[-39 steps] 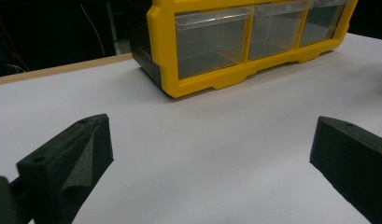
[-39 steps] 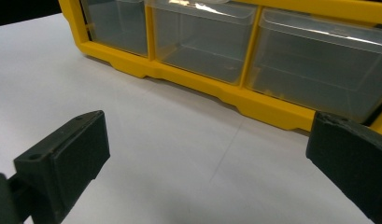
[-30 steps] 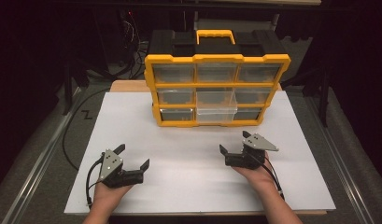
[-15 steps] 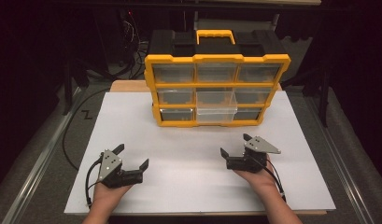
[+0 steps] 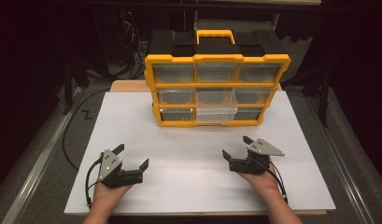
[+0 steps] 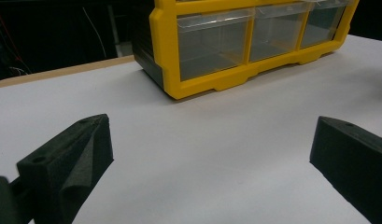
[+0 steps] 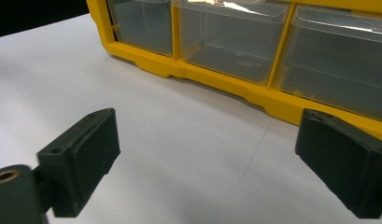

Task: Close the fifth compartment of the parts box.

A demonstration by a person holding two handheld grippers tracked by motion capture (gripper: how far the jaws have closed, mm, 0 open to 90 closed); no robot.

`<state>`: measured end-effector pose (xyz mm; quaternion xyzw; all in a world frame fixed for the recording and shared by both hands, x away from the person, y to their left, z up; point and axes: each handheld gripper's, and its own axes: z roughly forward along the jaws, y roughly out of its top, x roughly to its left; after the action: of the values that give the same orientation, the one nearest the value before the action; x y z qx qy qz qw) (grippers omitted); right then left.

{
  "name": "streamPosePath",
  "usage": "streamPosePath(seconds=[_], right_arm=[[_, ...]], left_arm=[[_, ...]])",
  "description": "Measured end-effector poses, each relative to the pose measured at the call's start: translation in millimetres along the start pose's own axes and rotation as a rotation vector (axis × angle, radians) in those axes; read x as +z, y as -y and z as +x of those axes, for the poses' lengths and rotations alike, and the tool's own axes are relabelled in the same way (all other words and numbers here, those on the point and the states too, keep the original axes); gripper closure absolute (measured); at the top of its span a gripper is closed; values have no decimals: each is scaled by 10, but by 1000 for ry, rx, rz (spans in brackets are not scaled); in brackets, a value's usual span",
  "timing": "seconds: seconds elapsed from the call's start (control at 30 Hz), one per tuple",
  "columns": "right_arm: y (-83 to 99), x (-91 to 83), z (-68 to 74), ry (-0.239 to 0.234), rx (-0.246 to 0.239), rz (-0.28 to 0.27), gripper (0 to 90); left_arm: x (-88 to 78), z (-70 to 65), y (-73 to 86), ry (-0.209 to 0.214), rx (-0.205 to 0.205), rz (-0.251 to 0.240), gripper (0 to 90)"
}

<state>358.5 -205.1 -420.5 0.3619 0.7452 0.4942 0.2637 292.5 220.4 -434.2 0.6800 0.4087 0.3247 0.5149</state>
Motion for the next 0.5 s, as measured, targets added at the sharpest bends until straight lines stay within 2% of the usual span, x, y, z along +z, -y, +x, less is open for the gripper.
streamPosePath(seconds=[0.1,0.17,0.33,0.4,0.5], right_arm=[[2,-17,1,15,-12,-7,165],[3,-25,1,15,-6,-8,178],[8,-37,0,6,-5,-9,247],[8,-49,3,-4,-1,-14,322],[8,-54,0,-11,-5,-16,369]], left_arm=[[-1,0,0,0,0,0,1],[-1,0,0,0,0,0,1],[-1,1,0,0,-1,0,1],[-1,1,0,0,-1,0,1],[-1,1,0,0,-1,0,1]])
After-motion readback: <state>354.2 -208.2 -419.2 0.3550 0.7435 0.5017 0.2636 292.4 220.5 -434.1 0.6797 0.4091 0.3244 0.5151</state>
